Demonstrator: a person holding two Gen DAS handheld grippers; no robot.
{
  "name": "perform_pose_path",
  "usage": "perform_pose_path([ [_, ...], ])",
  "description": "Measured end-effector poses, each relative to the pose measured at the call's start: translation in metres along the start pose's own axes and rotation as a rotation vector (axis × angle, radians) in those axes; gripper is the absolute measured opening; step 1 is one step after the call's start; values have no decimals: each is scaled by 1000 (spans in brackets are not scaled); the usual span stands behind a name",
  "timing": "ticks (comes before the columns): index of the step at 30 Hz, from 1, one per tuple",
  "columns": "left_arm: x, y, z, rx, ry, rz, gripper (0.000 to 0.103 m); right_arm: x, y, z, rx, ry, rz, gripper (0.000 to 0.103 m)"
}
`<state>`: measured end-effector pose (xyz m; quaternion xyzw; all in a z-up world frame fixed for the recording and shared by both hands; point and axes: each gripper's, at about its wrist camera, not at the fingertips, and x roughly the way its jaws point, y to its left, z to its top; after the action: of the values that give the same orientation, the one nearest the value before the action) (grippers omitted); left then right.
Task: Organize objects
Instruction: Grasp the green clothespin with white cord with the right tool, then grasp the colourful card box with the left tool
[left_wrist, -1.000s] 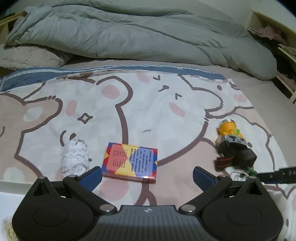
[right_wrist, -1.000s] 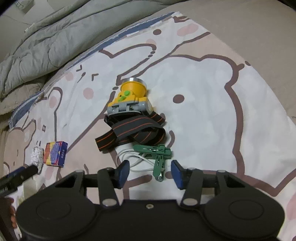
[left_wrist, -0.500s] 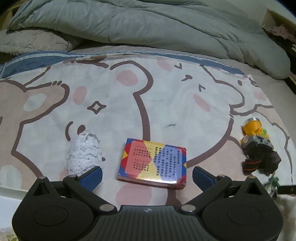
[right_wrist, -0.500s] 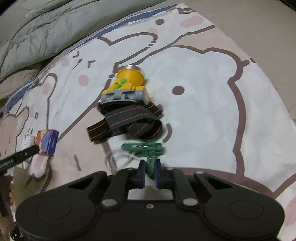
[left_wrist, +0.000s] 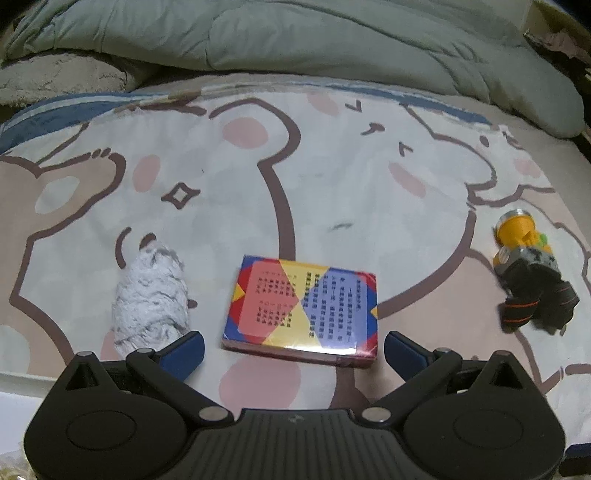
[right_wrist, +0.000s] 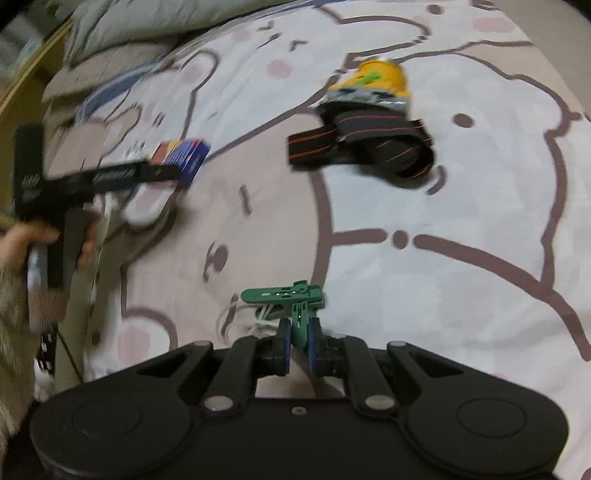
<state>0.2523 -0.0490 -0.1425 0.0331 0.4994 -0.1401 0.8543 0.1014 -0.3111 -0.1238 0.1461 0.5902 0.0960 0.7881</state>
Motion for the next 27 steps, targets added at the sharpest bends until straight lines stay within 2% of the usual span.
perform_pose_path([
  [2,4,-4,0,-4,20,37,99,-1,2,-3,-30,-4,-3,29],
  [4,6,-7,0,-25,29,31,90,-4,6,-5,-85,-28,-23,33],
  [7,5,-12,0,-29,27,55,89,-4,11,-5,-157,-47,-52,41],
  [8,4,-12,0,-35,30,50,84,-2,13,-6,-179,-47,-57,42],
  [9,3,-12,0,-40,38,22,67,-1,14,-6,-196,-48,-64,43],
  [10,0,-12,1,-45,45,4,60,1,16,-6,-220,-48,-71,44],
  [12,-6,-14,0,-38,63,-12,55,6,21,-8,-276,-50,-88,48],
  [16,-10,-15,-6,-6,86,-25,54,16,28,-11,-357,-47,-129,50],
  [18,-11,-12,-7,-6,77,-41,58,21,31,-12,-394,-46,-144,50],
  [21,-9,-4,-6,-32,21,-16,94,27,36,-13,-441,-54,-167,52],
  [23,-7,0,-4,-32,-21,24,96,29,37,-14,-455,-56,-176,54],
  [27,2,11,-2,-41,-25,-10,103,33,35,-13,-461,-58,-176,59],
])
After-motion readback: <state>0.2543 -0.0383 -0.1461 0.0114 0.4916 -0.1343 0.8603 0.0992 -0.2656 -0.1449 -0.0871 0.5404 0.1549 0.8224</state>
